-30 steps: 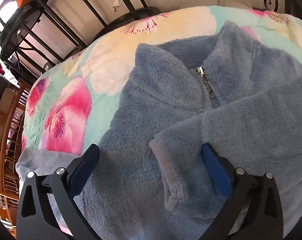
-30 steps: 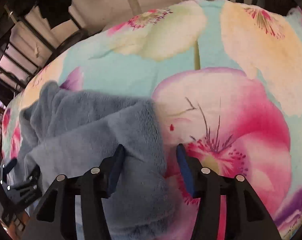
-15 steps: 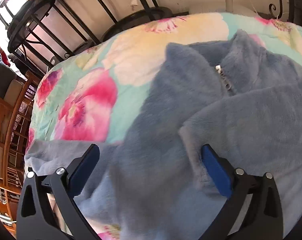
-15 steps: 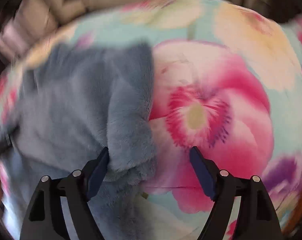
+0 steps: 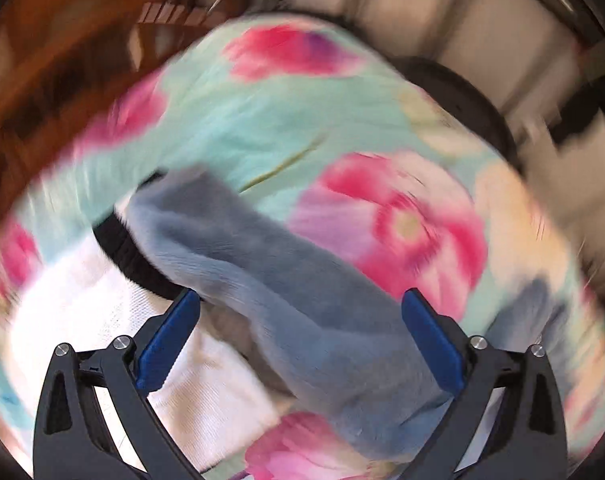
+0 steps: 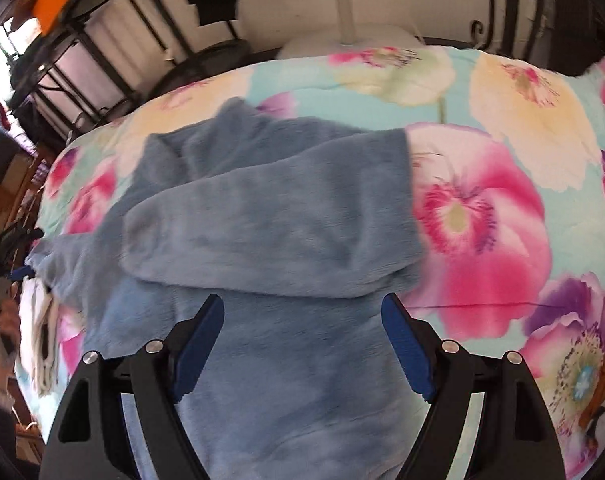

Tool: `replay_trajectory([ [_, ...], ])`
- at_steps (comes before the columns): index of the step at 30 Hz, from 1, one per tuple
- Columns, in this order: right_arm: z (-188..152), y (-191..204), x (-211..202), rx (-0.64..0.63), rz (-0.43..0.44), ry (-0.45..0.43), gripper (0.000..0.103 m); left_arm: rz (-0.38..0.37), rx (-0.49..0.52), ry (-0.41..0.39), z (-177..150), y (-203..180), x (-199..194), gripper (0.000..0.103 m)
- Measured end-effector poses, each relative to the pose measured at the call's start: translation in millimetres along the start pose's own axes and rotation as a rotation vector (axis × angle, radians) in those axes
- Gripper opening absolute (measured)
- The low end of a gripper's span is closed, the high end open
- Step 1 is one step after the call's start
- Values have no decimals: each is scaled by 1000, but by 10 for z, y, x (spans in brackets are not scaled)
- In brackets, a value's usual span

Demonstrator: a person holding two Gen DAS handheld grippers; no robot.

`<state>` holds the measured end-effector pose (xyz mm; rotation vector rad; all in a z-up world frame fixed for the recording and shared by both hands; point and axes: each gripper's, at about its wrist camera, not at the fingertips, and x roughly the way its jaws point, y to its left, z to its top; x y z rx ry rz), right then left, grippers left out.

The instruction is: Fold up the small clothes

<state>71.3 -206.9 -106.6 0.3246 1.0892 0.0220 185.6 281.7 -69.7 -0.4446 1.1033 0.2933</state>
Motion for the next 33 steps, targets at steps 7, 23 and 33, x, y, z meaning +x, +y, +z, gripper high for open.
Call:
replay_trajectory([
  [7,-303,192,-229,-15,39,10,81,-98,-164,27,220,371,195,51],
  [23,-332,49,-287,114,124,42,82,-17,372,-316,-216,-911,-768,7],
  [33,-252,-557,-309,418,214,20,82,2,1034,-366,-2352,-2797,-379,8],
])
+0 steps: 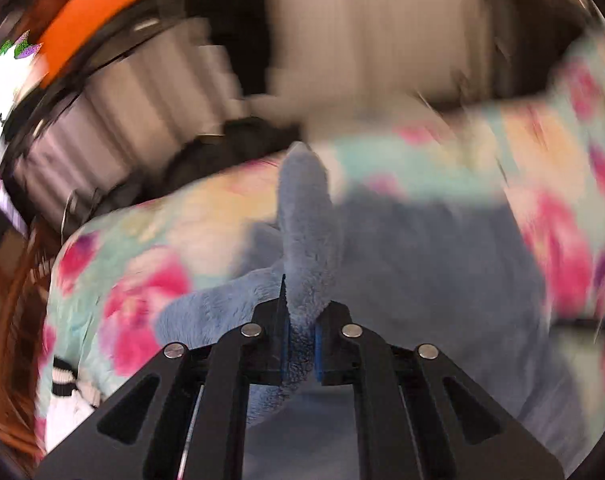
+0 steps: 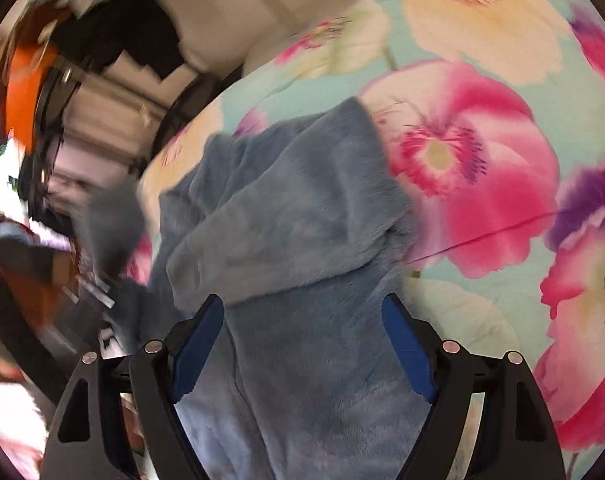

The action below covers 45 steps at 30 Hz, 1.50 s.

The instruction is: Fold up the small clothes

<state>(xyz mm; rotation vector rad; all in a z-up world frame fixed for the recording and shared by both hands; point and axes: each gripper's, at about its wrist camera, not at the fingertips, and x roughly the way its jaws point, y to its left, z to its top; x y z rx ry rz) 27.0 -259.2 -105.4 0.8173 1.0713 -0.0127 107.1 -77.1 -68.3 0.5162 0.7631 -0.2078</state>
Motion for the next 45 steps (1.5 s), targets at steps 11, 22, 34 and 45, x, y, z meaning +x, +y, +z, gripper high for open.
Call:
replay_trajectory([
  [11,11,-65,349,137,170,93,82,147,216,-83,-664,-347,-264,95],
  [22,74,515,624,-139,104,29,69,165,1,187,-872,976,1,95],
  [34,267,850,308,-275,147,-101,10,142,-32,235,-1023,955,259,96],
  [45,493,-365,442,-23,-86,-55,10,-41,-200,178,-824,1164,156,99],
])
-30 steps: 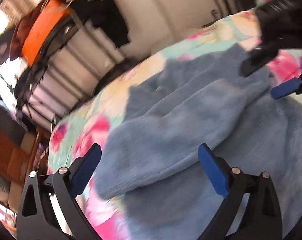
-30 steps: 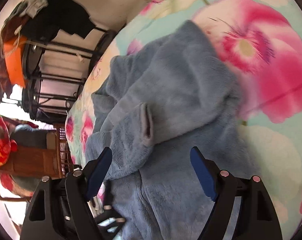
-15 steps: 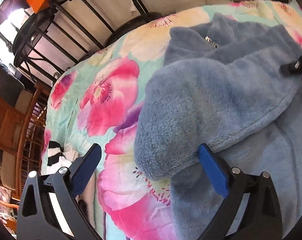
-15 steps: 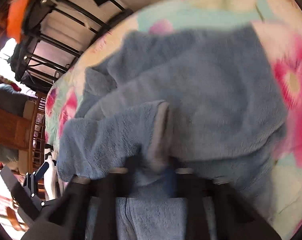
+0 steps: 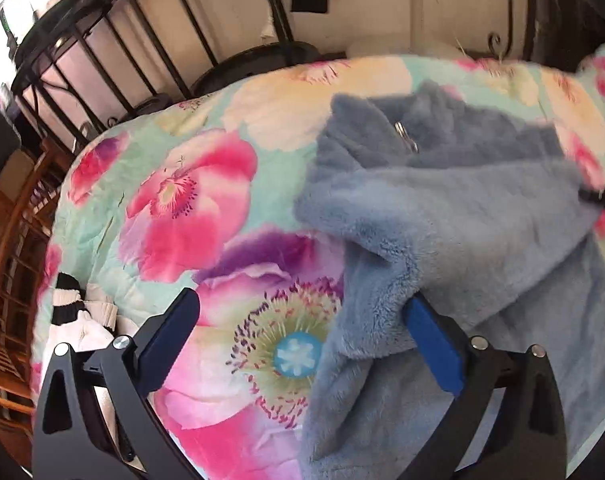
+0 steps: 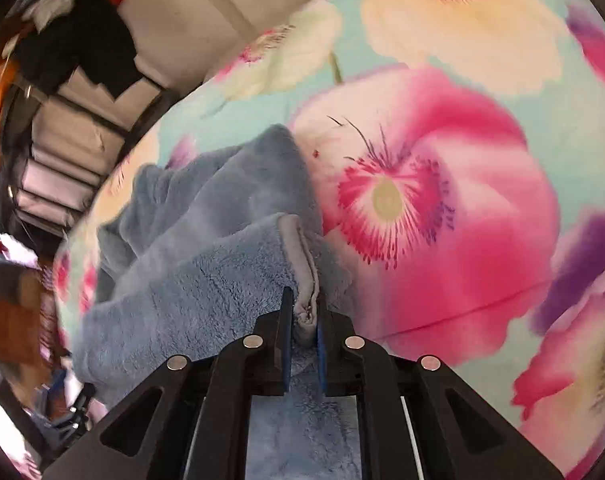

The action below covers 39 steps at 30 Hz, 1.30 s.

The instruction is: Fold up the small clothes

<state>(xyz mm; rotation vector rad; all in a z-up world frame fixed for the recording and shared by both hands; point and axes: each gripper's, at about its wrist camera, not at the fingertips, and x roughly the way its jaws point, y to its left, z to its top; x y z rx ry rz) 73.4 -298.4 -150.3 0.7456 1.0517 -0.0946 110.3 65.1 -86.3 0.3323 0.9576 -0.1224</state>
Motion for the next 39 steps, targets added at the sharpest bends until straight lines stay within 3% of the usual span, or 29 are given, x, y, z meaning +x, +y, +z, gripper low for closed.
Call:
replay_trajectory([
  [2,59,70,-20,-48,-21,-5,10,-7,-52,-11,91,107,0,99],
  [5,18,103,9,-109,-76,1,10,57,-94,-5,207,219,76,98],
  [9,-27,-23,-109,-58,-87,-46,10,-38,-144,57,196,282,174,98],
  [13,0,74,-430,-65,-45,-175,10,43,-8,34,99,47,194,98],
  [15,20,82,-364,-118,-113,-138,10,52,48,34,72,-90,207,98],
  [17,-34,-42,-178,-118,-221,-61,10,127,136,77,6,-252,320,98],
  [20,-95,-350,-62,27,-263,-18,12,216,217,178,-159,-325,567,99],
  [23,-1,-180,-268,25,-286,-106,28,200,185,172,-199,-225,521,99],
  [24,18,-64,-361,-6,-308,-160,52,181,157,170,-181,-172,481,99],
  [25,18,123,-481,-64,-330,-242,57,162,132,169,-167,-126,451,99],
  [26,-1,298,-551,-129,-310,-297,57,122,91,169,-154,-62,409,99],
  [27,-21,478,-577,-201,-237,-318,57,83,61,168,-150,-16,383,99],
  [29,-75,999,-352,-374,-7,-180,57,-17,28,161,-181,17,321,99],
  [31,-168,1513,-84,-498,94,-85,56,-25,60,136,-226,-68,266,99],
  [34,-235,2102,238,-646,165,10,55,-45,137,82,-336,-225,170,99],
  [36,-239,2388,406,-733,142,12,56,-42,193,76,-421,-339,173,99],
  [39,-295,2595,684,-842,116,129,56,97,313,36,-597,-519,266,99],
])
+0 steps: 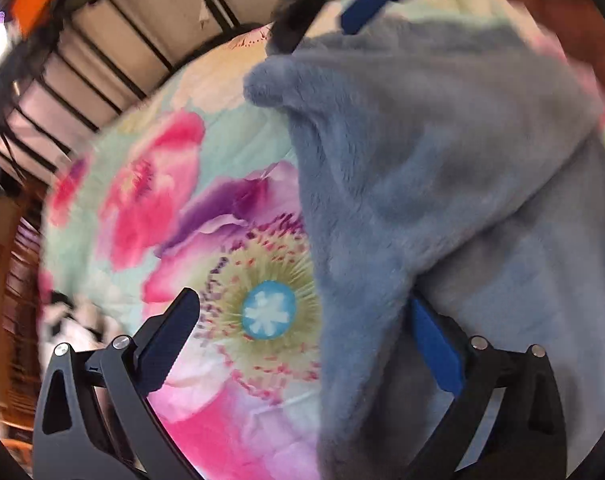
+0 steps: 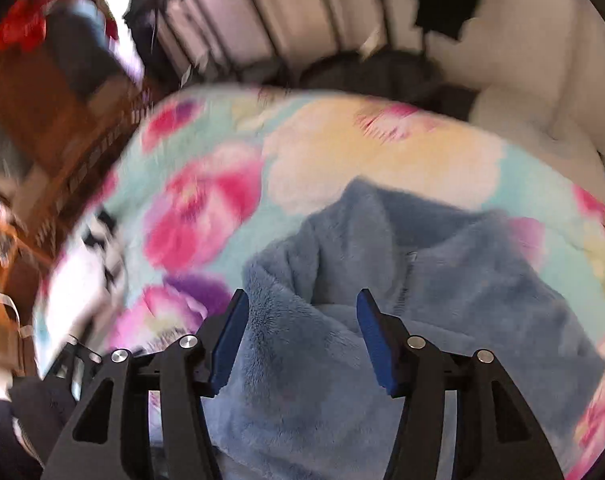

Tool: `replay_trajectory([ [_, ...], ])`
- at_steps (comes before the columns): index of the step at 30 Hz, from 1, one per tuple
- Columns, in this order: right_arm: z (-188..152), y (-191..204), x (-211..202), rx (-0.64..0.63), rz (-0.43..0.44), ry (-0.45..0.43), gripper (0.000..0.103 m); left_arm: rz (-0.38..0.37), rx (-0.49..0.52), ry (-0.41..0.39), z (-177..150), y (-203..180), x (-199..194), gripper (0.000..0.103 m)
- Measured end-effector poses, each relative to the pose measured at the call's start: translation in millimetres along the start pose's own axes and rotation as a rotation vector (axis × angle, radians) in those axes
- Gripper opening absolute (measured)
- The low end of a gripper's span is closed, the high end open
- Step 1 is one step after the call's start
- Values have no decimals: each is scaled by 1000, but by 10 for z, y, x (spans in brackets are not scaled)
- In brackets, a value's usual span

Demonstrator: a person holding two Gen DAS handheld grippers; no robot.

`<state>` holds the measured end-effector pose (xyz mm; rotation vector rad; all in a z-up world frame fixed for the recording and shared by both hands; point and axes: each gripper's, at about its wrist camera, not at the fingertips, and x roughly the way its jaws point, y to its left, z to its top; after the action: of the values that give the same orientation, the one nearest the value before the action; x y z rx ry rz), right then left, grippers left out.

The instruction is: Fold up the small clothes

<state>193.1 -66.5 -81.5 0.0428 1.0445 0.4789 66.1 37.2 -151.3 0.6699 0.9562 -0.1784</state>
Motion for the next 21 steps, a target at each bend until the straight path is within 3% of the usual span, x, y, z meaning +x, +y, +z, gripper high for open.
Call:
replay_trajectory([
  [2,-96,27,58,-76,-36,48,49,56,46,-30,-46,-96,7,99],
  [3,-140,34,68,-93,-35,60,21,82,57,-45,-55,-134,-4,99],
  [4,-148,27,77,-95,-29,66,10,104,58,-49,-51,-131,0,99],
  [6,-106,104,13,-102,-27,29,9,143,-2,-32,-21,-77,17,98],
  [8,19,152,23,-85,-17,-5,8,127,-117,11,10,141,46,92],
  [12,358,309,52,-1,67,-104,8,15,-451,116,-130,811,102,88],
  [14,458,479,242,-20,28,-105,7,-80,-577,148,-242,993,127,88],
  [16,478,518,499,-3,-32,-61,9,-131,-609,190,-290,1006,190,88],
  [18,442,478,648,44,-38,-23,9,-159,-604,200,-309,966,191,87],
  [21,362,337,285,104,19,-148,9,-184,-617,145,-265,1019,48,87],
])
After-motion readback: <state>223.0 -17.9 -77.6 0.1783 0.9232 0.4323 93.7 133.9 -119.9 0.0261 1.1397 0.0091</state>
